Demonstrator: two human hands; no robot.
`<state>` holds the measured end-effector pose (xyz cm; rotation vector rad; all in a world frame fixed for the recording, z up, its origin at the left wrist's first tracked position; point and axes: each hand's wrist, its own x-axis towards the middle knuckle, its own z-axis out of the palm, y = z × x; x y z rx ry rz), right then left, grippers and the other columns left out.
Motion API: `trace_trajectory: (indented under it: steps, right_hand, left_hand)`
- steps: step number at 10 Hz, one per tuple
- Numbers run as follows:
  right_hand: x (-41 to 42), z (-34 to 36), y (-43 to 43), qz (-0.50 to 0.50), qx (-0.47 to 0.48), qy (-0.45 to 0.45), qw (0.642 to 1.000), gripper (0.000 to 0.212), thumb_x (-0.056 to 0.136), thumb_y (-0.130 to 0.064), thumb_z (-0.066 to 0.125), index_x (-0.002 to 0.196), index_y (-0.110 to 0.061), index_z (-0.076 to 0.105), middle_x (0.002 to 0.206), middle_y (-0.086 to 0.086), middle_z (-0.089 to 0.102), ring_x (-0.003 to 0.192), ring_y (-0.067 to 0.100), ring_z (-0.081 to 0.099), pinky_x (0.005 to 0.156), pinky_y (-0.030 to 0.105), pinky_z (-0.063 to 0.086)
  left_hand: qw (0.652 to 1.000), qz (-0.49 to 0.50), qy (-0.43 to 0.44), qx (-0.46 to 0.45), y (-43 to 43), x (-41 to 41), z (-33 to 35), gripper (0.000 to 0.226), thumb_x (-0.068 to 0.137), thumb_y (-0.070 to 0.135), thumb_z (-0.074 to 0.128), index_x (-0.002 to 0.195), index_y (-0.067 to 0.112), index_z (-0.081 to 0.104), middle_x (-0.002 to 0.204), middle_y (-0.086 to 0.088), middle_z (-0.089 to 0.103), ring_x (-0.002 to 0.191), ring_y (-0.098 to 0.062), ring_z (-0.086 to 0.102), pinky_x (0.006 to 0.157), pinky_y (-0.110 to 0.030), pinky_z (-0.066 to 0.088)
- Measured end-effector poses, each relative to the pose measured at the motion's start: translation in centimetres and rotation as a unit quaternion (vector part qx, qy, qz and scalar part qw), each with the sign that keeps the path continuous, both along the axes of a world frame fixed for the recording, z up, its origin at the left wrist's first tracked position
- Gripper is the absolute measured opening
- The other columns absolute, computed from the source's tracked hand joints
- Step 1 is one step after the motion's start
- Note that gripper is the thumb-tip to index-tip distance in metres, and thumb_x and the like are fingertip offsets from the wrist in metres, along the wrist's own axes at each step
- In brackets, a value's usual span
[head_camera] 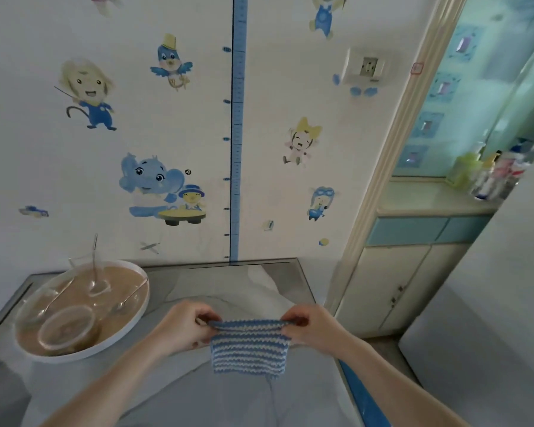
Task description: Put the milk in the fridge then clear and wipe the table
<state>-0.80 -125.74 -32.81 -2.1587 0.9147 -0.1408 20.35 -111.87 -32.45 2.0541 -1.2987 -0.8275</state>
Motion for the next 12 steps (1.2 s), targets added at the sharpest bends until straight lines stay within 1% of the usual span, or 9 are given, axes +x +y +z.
trace_trajectory:
  steps: [2,3,4,6,7,8,9,11,12]
  right_hand:
    - [2.2,-1.9,-4.2,-0.010,0.036,0.000,0.999,0.016,0.083,-0.008,0.060,0.098,-0.005,0.067,0.076,-0.001,0.060,0.061,0.003,0.054,0.050,0.007,0.040]
    - [4.6,-3.5,-8.0,-0.020,0.019,-0.002,1.000,0.017,0.082,-0.007,0.061,0.098,-0.003,0.067,0.086,0.008,0.064,0.072,0.011,0.057,0.060,0.015,0.044]
    - [7.0,-3.6,-11.6,-0.048,-0.029,-0.050,0.997,0.018,0.080,-0.005,0.062,0.097,0.000,0.068,0.098,0.018,0.068,0.082,0.015,0.055,0.072,0.022,0.041]
    - [10.3,-7.1,-16.1,-0.104,-0.104,-0.131,0.980,0.022,0.081,-0.001,0.058,0.099,-0.005,0.069,0.103,0.012,0.069,0.094,0.021,0.061,0.083,0.025,0.042]
    - [10.5,-14.2,-16.2,-0.050,-0.104,-0.067,0.991,0.025,0.083,0.000,0.055,0.105,-0.002,0.065,0.113,0.014,0.065,0.107,0.024,0.059,0.091,0.025,0.039]
    - [9.9,-19.9,-14.8,0.000,-0.031,0.021,0.999,0.032,0.087,-0.017,0.043,0.106,0.000,0.062,0.124,0.017,0.059,0.118,0.028,0.052,0.098,0.027,0.036]
    - [9.2,-22.4,-14.2,0.059,-0.084,0.066,0.992,0.038,0.094,-0.018,0.038,0.131,-0.011,0.047,0.146,0.006,0.038,0.133,0.019,0.038,0.107,0.018,0.023]
    - [9.2,-21.1,-13.5,0.112,-0.109,0.142,0.978,0.039,0.090,-0.017,0.047,0.130,-0.014,0.043,0.145,0.001,0.033,0.130,0.022,0.039,0.105,0.034,0.036]
    - [7.9,-19.5,-11.5,0.067,-0.093,0.148,0.982,0.049,0.093,-0.018,0.041,0.141,-0.022,0.028,0.151,-0.007,0.021,0.138,0.018,0.028,0.110,0.035,0.029]
  left_hand:
    - [0.997,0.029,0.064,0.016,-3.8,1.5,-2.4,0.031,0.077,-0.003,0.064,0.067,0.027,0.064,0.049,0.015,0.064,0.049,0.004,0.059,0.053,-0.015,0.049]
    - [0.997,0.061,0.050,-0.015,-7.3,2.9,-4.5,0.033,0.074,0.001,0.069,0.065,0.033,0.065,0.051,0.015,0.063,0.056,-0.006,0.056,0.062,-0.025,0.049]
    - [0.986,0.130,0.039,-0.098,-11.1,3.7,-5.5,0.015,0.078,0.006,0.068,0.085,0.019,0.072,0.076,0.006,0.068,0.074,-0.009,0.059,0.074,-0.024,0.044]
    - [0.961,0.192,-0.053,-0.194,-15.5,5.0,-9.7,0.027,0.083,0.000,0.059,0.107,0.008,0.069,0.109,-0.005,0.068,0.094,-0.009,0.058,0.074,-0.007,0.033]
    - [0.989,0.088,-0.093,-0.071,-15.5,5.2,-16.9,0.037,0.091,0.003,0.049,0.125,0.013,0.057,0.129,-0.001,0.058,0.118,-0.015,0.054,0.085,-0.009,0.030]
    - [0.986,0.013,-0.168,0.019,-14.2,5.3,-21.8,0.034,0.094,0.010,0.047,0.128,0.010,0.053,0.141,-0.004,0.046,0.130,-0.020,0.043,0.107,-0.026,0.029]
    - [0.984,-0.034,-0.165,0.052,-14.1,5.1,-24.1,0.044,0.097,0.012,0.038,0.141,0.011,0.032,0.153,-0.003,0.022,0.140,-0.014,0.026,0.114,-0.026,0.016]
    - [0.946,-0.058,-0.273,0.164,-13.5,3.4,-21.2,0.058,0.097,0.009,0.028,0.148,0.012,0.001,0.157,-0.002,-0.003,0.145,-0.016,0.002,0.116,-0.040,0.010]
    - [0.952,-0.073,-0.266,0.132,-12.4,2.3,-18.4,0.061,0.096,0.013,0.031,0.148,0.010,-0.002,0.157,-0.005,-0.004,0.145,-0.017,-0.001,0.117,-0.036,0.005]
